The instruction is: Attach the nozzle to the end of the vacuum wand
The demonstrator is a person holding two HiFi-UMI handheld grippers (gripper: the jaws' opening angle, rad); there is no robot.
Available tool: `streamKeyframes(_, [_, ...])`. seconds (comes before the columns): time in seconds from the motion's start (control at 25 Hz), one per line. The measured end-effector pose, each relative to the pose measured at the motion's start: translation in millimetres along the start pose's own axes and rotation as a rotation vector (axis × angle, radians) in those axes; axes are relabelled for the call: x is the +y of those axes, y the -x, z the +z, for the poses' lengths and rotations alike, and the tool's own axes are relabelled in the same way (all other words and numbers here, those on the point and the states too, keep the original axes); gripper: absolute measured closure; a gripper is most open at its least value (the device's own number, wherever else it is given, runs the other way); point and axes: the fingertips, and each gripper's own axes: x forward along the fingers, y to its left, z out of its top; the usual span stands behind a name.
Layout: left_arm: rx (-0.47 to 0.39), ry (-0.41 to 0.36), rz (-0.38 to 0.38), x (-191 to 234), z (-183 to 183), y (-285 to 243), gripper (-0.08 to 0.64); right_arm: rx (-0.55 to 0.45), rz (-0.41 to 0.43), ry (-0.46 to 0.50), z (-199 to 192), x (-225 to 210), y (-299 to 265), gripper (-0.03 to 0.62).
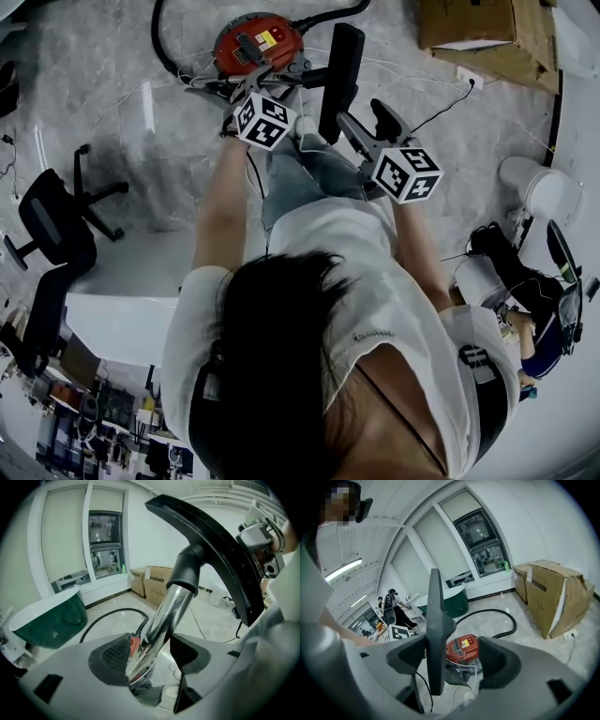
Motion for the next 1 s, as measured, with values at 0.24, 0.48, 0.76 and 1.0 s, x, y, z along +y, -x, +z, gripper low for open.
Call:
streamKeyframes(0.24, [0.024, -0.011, 0.012, -1, -9, 11, 0.31, -0.018, 0.015, -0.011, 4, -4, 2, 0.25])
streamKeyframes(0.48, [-0.001, 0.206, 0.093, 7, -27, 45, 0.299, -0.036, 0.008, -0.042, 10, -18, 11, 0.25])
streamKeyframes(0.76, [-0.154, 0.554, 0.225, 17, -21, 106, 0.299, -0.116, -0.004, -0.021, 27, -27, 27, 0.252])
streamKeyframes(1.0, [-0.308, 0.63, 0.239, 5, 19, 137, 0.303, -0.165, -0.019, -0.013, 42, -33, 41, 0.253])
